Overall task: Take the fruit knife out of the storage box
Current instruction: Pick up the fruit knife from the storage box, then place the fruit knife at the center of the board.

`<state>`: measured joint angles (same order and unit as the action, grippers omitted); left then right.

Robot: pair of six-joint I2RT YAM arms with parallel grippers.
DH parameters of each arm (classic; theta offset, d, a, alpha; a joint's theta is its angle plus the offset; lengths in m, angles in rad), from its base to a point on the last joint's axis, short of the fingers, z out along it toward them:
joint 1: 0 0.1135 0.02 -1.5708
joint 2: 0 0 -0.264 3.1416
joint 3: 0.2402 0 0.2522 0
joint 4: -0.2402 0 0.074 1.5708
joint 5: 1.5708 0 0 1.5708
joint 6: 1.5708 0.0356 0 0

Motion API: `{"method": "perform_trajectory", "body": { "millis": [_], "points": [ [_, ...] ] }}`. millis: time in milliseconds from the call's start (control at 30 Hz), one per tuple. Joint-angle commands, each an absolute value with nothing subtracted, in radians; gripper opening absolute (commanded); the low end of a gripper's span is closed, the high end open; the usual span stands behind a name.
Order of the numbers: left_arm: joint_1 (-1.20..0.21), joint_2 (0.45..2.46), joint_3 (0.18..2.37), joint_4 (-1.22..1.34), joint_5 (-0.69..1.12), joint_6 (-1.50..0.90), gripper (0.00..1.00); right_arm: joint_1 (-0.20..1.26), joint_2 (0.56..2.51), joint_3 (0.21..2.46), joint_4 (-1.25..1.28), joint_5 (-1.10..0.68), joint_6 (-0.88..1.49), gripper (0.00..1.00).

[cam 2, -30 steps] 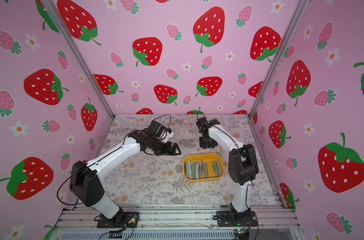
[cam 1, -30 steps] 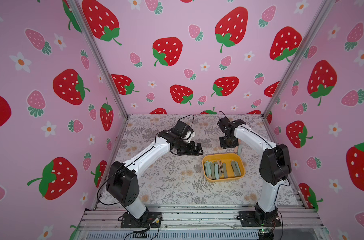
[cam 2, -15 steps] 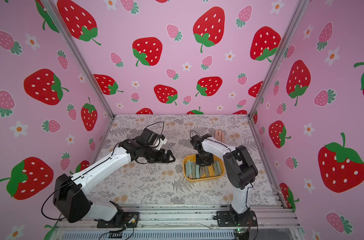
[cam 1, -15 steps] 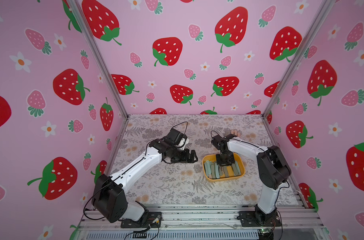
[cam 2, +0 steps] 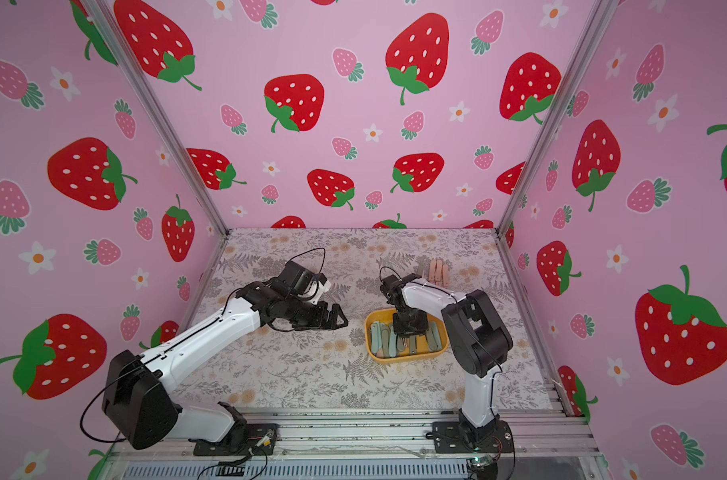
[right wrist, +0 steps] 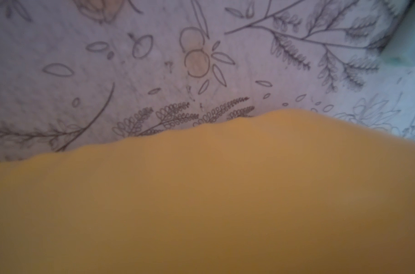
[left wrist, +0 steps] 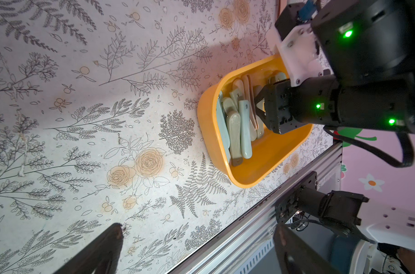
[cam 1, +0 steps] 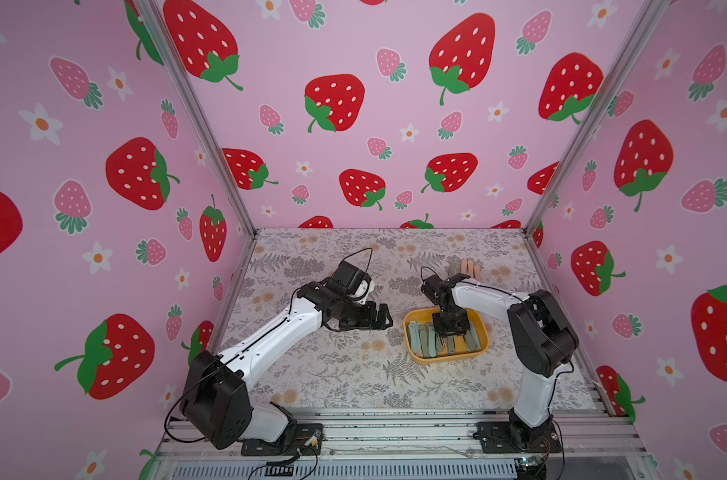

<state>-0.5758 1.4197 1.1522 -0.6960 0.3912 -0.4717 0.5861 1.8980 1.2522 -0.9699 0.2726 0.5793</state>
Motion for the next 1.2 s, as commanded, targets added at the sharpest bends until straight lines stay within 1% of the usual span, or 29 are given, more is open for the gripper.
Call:
{"method": "perform_trajectory", "body": {
  "millis": [0, 133, 200, 333, 767, 1167],
  "points": [
    [-0.574, 1.417, 1.151, -0.681, 0.380, -0.477, 0.99, 0.579, 1.970, 1.198, -0.944, 0.220, 0.576, 0.35],
    [-0.574, 1.434, 1.167, -0.678, 0.381, -0.477, 0.99, 0.568, 1.971, 1.198, -0.942, 0.218, 0.561, 0.19],
    [-0.573, 1.443, 1.176, -0.677, 0.382, -0.477, 0.99, 0.560, 1.962, 1.201, -0.945, 0.221, 0.553, 0.16],
    [-0.575, 1.461, 1.193, -0.674, 0.382, -0.477, 0.99, 0.545, 1.937, 1.215, -0.962, 0.234, 0.536, 0.14],
    [-0.578, 1.525, 1.323, -0.706, 0.385, -0.456, 0.99, 0.525, 1.770, 1.349, -1.110, 0.306, 0.503, 0.14],
    [-0.584, 1.537, 1.346, -0.709, 0.389, -0.456, 0.99, 0.518, 1.715, 1.396, -1.165, 0.321, 0.510, 0.14]
  ]
}}
